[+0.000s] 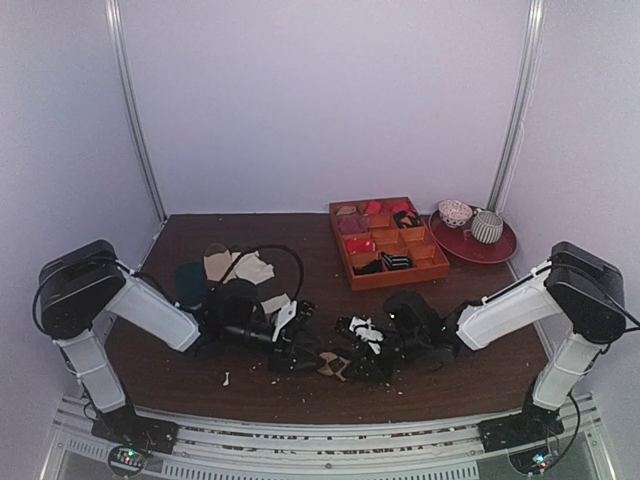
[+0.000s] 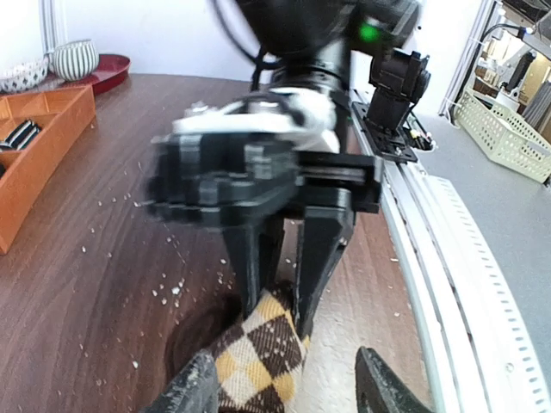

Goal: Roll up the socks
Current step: Roll a pair of socks at the center of the board, then pick up the pair of socks from the center of the board, then move the storage box to the center of the board.

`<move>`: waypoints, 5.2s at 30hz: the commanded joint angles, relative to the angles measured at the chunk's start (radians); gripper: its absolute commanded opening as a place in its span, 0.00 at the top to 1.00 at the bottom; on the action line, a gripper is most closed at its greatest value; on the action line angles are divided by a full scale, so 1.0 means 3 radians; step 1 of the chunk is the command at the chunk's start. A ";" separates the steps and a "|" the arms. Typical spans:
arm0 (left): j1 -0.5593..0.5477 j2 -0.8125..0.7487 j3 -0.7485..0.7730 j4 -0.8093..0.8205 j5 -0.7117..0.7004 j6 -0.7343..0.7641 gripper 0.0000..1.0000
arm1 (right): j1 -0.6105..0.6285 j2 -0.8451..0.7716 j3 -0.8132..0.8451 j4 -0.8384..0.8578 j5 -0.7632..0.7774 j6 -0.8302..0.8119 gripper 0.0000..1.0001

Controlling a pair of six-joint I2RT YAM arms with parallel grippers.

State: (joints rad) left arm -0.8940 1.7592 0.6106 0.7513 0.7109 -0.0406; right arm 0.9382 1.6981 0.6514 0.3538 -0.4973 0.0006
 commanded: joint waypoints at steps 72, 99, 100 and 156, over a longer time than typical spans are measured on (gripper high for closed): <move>-0.0047 0.1254 0.0640 -0.1880 -0.0271 0.0024 1.00 | -0.0396 0.0194 0.0750 -0.1529 -0.0321 0.0251 0.11; -0.0011 0.1018 0.0802 -0.1749 -0.0485 0.0012 0.80 | -0.0254 0.0308 0.0392 -0.0842 -0.0206 0.0863 1.00; 0.0002 0.0947 0.0811 -0.1748 -0.0514 0.0018 0.73 | -0.0265 0.0295 0.0375 -0.0820 -0.0195 0.0878 1.00; 0.0755 -0.0875 0.0518 -0.1446 -0.1352 -0.0127 0.06 | -0.2205 0.0568 0.2633 -0.2590 0.1717 -0.0138 0.98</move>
State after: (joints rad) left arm -0.6693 1.5227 0.8059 0.2192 0.2646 -0.1040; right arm 0.2840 1.8359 1.3529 -0.3317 -0.0364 0.0238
